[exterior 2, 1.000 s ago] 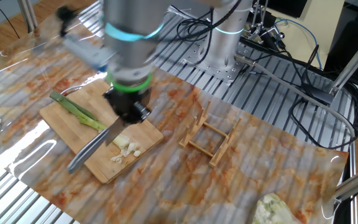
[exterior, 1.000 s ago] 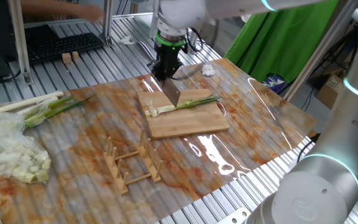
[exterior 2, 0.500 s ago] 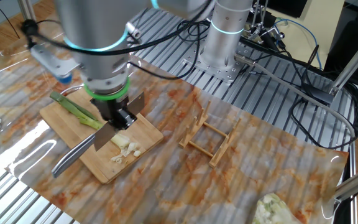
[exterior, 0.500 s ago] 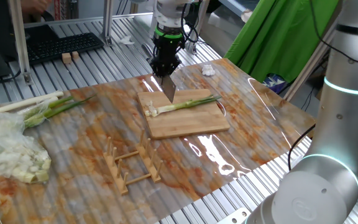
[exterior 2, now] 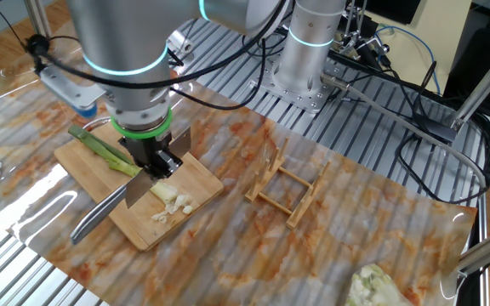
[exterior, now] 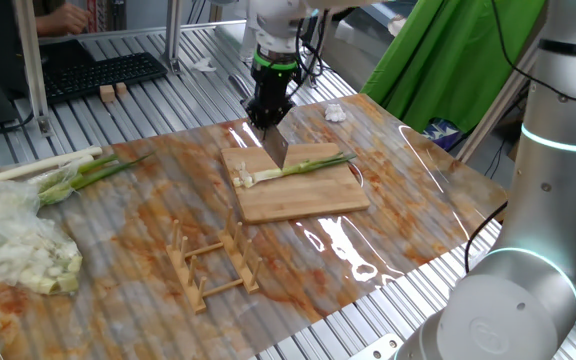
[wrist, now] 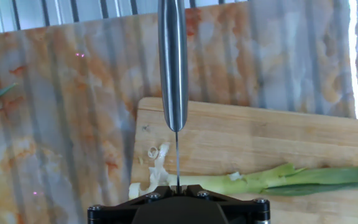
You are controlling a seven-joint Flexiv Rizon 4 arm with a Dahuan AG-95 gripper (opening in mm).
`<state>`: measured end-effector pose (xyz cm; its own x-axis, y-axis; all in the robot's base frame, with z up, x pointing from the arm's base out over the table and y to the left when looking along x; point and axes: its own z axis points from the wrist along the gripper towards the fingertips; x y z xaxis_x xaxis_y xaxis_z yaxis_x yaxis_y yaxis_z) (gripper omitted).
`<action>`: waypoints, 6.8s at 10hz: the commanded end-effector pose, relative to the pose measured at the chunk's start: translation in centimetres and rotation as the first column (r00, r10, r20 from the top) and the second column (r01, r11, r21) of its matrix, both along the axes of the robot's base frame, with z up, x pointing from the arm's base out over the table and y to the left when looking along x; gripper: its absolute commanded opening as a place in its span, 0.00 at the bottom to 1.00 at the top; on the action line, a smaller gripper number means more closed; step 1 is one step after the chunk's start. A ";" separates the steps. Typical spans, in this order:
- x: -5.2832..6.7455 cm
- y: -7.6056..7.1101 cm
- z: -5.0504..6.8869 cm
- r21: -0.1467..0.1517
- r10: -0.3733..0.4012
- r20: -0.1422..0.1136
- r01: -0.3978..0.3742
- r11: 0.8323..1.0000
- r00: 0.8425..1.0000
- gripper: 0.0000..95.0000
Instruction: Chop the scallions
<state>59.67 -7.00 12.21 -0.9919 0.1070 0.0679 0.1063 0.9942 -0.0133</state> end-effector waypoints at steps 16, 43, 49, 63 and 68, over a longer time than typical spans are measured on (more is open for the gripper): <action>-2.6 -0.1 -5.0 0.010 -0.028 0.015 0.027 1.000 1.000 0.00; -3.2 -0.9 -4.8 -0.004 -0.026 0.004 0.026 1.000 1.000 0.00; -2.9 -1.5 -4.6 -0.004 -0.025 0.005 0.025 1.000 1.000 0.00; -2.2 -1.1 -10.3 0.028 -0.033 0.017 0.032 0.999 0.999 0.00; -2.9 -1.2 -7.1 0.019 -0.046 -0.017 0.046 0.999 0.999 0.00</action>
